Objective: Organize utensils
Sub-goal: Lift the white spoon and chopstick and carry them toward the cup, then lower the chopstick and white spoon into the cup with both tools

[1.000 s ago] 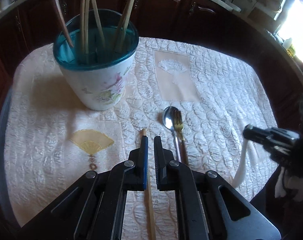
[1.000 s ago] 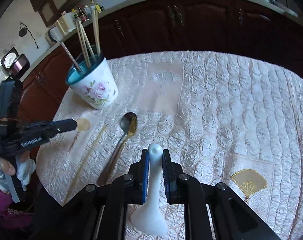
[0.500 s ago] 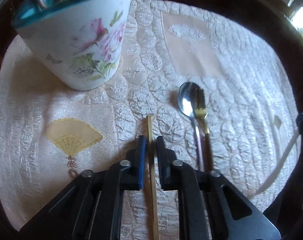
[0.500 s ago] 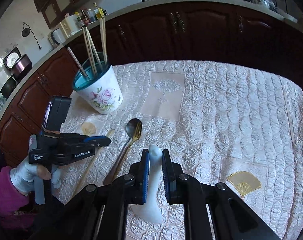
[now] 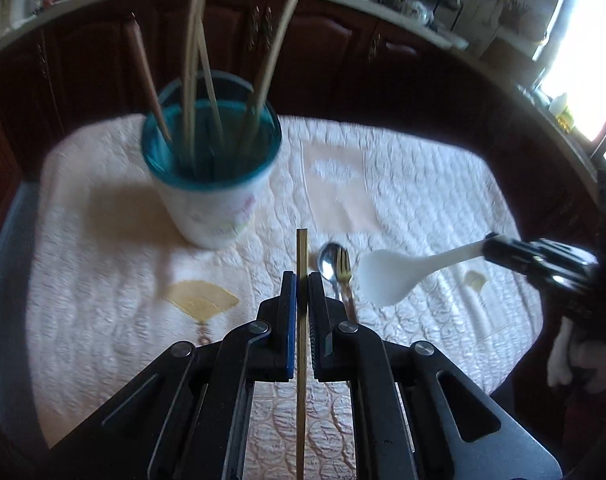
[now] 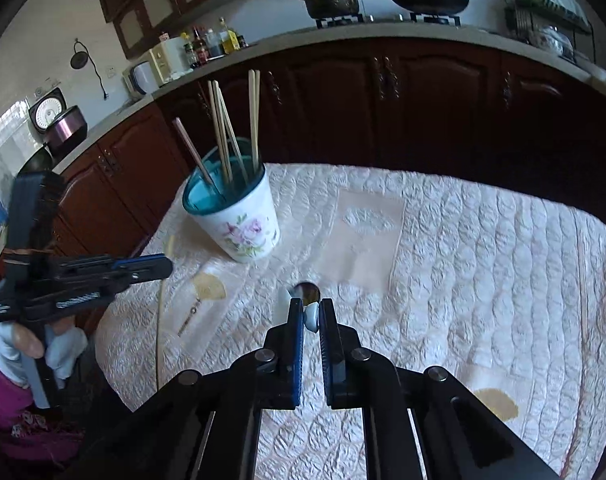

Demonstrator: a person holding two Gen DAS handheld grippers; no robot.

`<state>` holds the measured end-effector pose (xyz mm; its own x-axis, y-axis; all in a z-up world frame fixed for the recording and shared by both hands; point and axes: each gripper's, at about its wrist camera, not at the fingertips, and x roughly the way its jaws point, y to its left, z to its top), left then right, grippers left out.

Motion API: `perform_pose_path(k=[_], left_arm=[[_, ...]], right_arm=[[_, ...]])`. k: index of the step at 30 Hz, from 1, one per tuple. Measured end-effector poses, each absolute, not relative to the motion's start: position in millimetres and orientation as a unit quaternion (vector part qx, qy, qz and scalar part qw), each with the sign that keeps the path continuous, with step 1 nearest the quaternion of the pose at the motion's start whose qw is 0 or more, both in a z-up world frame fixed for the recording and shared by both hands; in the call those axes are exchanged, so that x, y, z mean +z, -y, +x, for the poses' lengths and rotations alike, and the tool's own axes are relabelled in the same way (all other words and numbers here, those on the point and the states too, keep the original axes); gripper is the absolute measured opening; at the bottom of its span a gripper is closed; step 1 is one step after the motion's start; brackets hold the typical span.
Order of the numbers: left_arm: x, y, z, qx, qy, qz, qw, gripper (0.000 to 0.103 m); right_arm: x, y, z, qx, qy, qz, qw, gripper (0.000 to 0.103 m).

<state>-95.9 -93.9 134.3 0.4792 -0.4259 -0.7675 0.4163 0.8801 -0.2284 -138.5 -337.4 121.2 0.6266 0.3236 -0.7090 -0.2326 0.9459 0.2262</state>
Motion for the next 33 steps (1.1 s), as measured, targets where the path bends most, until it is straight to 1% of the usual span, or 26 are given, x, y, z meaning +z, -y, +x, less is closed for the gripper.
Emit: perform_pose_path(k=[13,33], left_arm=[[206.2,62.8,-105.4,-0.241,-0.387,-0.019,0.890,0.004],[253.9,44.0,-97.8,-0.214,-0.342,-0.019,0.915,0.004]], right_arm=[[161.1,329.1,-126.3,0.168,-0.366,0.048,0.914,0.007],[199.0,303.4,-102.1,0.183,-0.334,0.015,0.925,0.007]])
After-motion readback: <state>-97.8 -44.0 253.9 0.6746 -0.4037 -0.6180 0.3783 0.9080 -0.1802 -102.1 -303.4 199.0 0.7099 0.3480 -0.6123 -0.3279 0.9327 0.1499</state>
